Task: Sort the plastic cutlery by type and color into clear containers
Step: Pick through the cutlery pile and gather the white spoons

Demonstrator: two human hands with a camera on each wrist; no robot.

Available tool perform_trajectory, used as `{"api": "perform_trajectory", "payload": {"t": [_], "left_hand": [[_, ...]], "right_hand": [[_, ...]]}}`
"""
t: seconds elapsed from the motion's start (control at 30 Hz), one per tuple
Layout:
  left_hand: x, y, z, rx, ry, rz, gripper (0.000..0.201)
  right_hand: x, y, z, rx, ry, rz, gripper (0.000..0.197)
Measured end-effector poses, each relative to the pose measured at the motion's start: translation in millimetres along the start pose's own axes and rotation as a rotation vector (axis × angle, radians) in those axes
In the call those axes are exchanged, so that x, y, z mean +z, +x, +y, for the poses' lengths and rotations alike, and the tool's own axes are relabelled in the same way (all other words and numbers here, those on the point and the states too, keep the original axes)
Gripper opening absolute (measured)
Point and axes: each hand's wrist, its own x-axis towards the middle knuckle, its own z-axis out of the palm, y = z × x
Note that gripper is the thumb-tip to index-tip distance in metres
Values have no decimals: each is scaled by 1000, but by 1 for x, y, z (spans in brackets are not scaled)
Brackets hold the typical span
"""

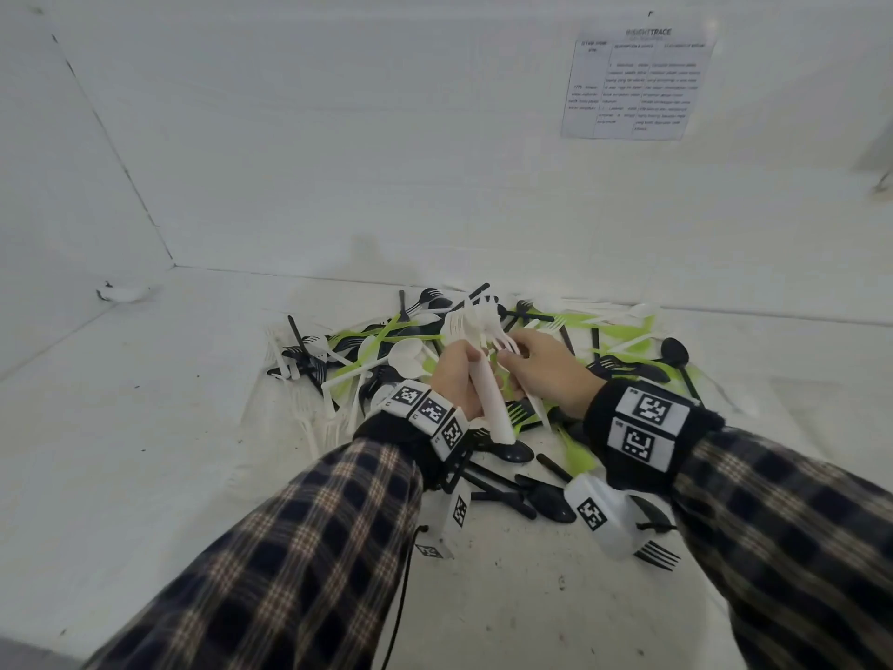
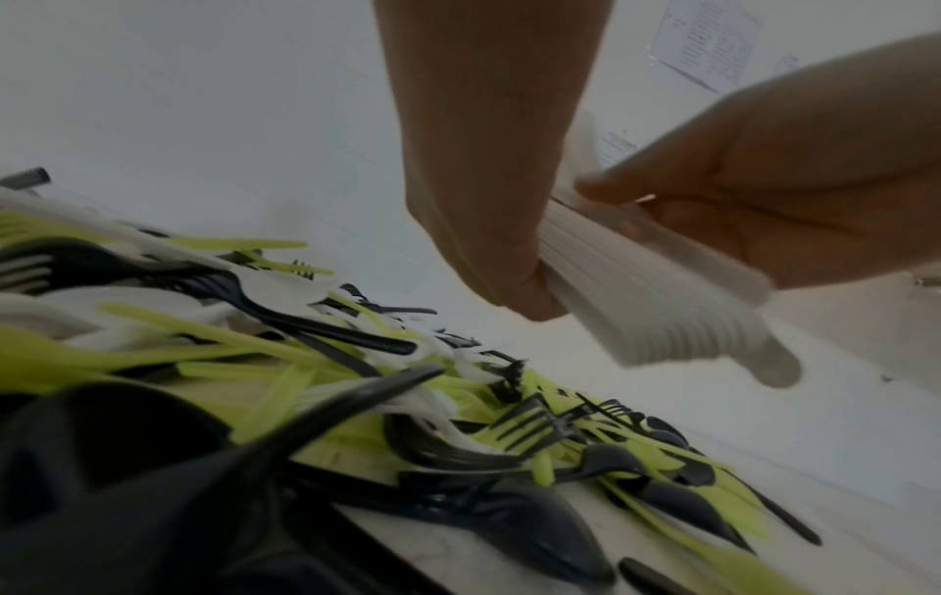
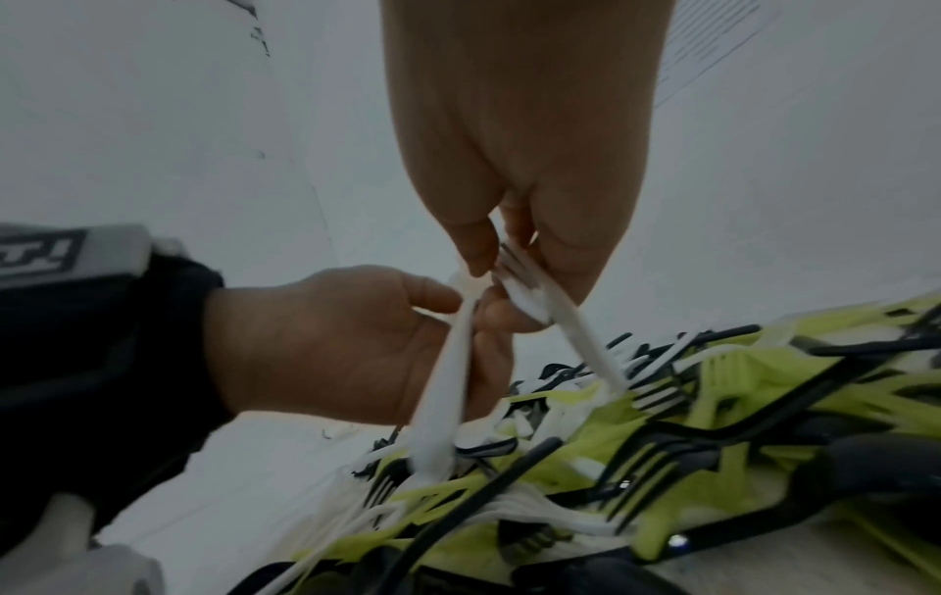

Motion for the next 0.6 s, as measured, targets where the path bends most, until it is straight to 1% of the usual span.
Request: {"api": "perform_trajectory", "payload": {"t": [0.1,0.17,0.3,0.33,0.37,0.43,0.47,0.53,0.6], "left_hand": [[4,-2,-3,23,-37,-93,27],[5,-2,-1,44,-19,-116,32],[3,-5,0,55,49,-98,29],[3,-2,-1,30,25,-122,28],[3,0,-1,0,20,-115,28],[3,-1,-1,2,35,-101,26],[2,-1,-1,38,54,-80,26],[1,3,-1,44,49,-66,26],[0,4,-2,72,74,-11,25]], "right_hand": [[4,0,-4,1,-81,62,19],[4,-1,-4,-22,-130,45,16],[4,-2,-6,-44,-211,20,20],[4,-1,-4,-45,-213,23,24],[5,0,-3,-48,-211,30,27],[7,1,-4,-55,-215,47,29],[8,1,-4,-59,-223,57,31],[11,2,-3,-81,-227,99,33],[13,3,-3,-78,-201,149,33]]}}
